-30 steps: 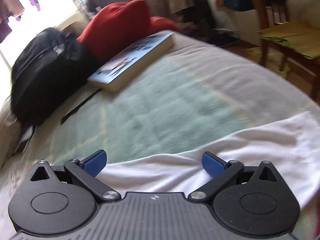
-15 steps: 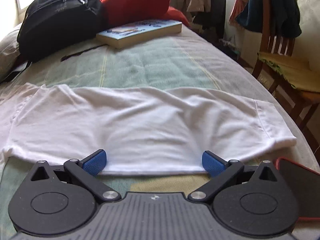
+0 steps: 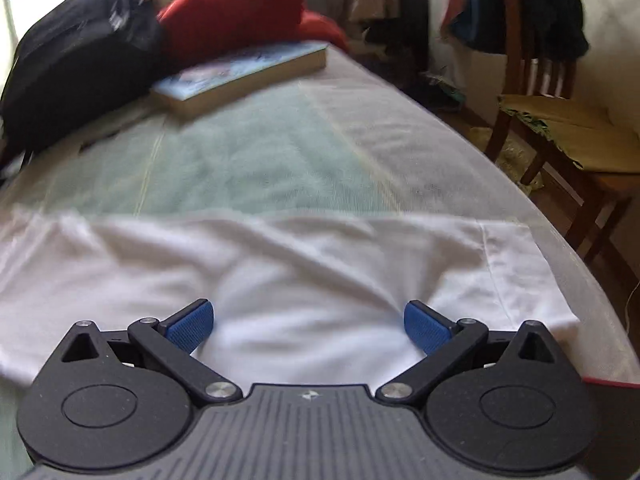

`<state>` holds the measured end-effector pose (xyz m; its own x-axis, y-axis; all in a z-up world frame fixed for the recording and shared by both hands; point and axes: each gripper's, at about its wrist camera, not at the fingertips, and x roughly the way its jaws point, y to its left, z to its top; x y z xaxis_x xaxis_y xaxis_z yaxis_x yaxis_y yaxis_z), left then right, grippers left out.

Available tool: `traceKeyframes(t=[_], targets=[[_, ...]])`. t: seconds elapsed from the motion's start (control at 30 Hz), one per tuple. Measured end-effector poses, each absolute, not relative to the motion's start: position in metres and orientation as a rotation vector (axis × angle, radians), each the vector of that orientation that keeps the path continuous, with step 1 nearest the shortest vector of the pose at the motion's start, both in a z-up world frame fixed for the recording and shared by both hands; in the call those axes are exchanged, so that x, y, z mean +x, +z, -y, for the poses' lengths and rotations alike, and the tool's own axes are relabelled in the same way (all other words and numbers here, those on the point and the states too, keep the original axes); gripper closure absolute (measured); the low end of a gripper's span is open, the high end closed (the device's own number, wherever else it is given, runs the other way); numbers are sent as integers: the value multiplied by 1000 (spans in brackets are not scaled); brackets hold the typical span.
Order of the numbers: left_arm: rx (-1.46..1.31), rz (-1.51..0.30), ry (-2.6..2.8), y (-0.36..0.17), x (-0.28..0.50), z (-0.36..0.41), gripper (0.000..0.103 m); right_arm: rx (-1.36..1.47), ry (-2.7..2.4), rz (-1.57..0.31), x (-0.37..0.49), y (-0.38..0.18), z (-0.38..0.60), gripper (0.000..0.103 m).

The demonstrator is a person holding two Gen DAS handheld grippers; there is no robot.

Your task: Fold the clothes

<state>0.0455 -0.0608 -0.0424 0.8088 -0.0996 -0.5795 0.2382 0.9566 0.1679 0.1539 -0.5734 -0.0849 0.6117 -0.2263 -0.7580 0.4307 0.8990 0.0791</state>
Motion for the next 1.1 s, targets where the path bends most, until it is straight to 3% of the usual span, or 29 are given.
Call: traceKeyframes(t=[0.07, 0.2, 0.43, 0.6, 0.8, 1.1], targets=[[241, -610, -183, -44, 47, 63, 1, 261, -374, -865, 148, -78, 573, 0], [260, -619, -186, -47, 49, 69, 1, 339, -382, -757, 145, -57, 592, 0], [272, -630, -177, -48, 52, 75, 1, 483, -458, -772, 162, -86, 644, 0], [278, -627, -186, -48, 51, 78, 1, 483, -527, -721, 160, -73, 639, 0], [278, -622, -194, -47, 48, 77, 1, 325, -374, -752, 164, -54, 567, 0], [252, -607, -182, -42, 43, 64, 1, 161, -341, -889, 174, -75, 493, 0]])
